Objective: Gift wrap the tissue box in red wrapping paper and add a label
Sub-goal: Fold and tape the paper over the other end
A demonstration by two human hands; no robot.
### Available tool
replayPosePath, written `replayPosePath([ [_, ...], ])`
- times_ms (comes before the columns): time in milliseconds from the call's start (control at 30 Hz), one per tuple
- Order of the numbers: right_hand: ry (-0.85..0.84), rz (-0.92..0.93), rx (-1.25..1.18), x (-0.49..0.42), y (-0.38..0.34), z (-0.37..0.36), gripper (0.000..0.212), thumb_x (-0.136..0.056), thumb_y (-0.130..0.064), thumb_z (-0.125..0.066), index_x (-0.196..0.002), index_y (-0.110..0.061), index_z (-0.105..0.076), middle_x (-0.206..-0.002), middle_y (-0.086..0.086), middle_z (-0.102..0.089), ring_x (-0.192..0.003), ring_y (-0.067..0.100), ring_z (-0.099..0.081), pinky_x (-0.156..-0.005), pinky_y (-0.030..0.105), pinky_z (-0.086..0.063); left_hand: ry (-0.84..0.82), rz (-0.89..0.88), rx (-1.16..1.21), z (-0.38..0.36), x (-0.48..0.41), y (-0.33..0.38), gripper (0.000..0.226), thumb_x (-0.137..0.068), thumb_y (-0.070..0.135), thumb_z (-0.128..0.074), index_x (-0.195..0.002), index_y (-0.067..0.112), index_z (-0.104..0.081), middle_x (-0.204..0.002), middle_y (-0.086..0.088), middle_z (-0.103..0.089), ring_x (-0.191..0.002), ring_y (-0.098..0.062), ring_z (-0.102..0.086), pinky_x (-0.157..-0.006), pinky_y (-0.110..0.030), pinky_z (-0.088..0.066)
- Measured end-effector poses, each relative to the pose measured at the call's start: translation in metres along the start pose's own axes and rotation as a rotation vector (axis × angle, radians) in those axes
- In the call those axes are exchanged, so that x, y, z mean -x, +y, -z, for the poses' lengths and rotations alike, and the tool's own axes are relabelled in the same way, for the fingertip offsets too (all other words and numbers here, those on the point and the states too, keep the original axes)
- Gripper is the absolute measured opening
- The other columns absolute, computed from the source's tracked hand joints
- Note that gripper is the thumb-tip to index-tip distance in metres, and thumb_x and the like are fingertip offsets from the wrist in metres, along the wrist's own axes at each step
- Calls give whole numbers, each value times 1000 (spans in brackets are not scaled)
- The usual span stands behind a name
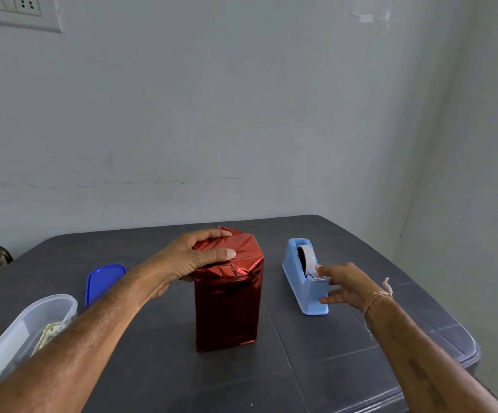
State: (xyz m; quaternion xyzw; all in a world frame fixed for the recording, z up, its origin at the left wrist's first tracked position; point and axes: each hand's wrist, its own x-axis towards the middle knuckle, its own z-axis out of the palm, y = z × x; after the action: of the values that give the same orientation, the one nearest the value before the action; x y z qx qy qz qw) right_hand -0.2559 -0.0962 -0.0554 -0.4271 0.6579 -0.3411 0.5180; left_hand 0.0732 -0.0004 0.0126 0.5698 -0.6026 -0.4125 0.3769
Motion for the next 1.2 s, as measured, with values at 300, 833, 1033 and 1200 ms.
replayPosePath([
  [300, 18, -30, -185, 1, 2, -5, 53, -93, -16, -75, -136, 5, -53, -128, 19, -51, -93, 40, -60, -55, 60, -59, -4, -3, 11, 1, -1, -4, 70, -46, 74, -86, -112, 59, -68, -132, 14, -60, -116, -18, -61, -97, -48, -53],
  [833, 41, 58, -379, 4, 36, -12, 33, -91, -12, -75, -115, 6, -62, -130, 20, -55, -122, 42, -59, -83, 54, -60, 0, 7, 31, -1, 4, -2, 68, -46, 72, -86, -110, 58, -69, -127, 12, -64, -111, -20, -65, -86, -38, -54],
  [1033, 19, 58, -429, 1, 52, -9, 46, -89, -14, -79, -123, 9, -59, -131, 23, -60, -119, 39, -63, -84, 50, -62, -20, 1, 20, -1, 3, -3, 82, -34, 78, -85, -111, 58, -69, -127, 12, -65, -110, -19, -66, -95, -45, -55],
  [1200, 3, 100, -431, 8, 64, -10, 19, -93, -19, -73, -95, -2, -65, -105, 14, -66, -97, 26, -67, -77, 39, -63, -20, -1, 14, -1, 3, -3, 82, -32, 80, -85, -110, 59, -69, -127, 13, -64, -112, -18, -65, -99, -47, -54],
])
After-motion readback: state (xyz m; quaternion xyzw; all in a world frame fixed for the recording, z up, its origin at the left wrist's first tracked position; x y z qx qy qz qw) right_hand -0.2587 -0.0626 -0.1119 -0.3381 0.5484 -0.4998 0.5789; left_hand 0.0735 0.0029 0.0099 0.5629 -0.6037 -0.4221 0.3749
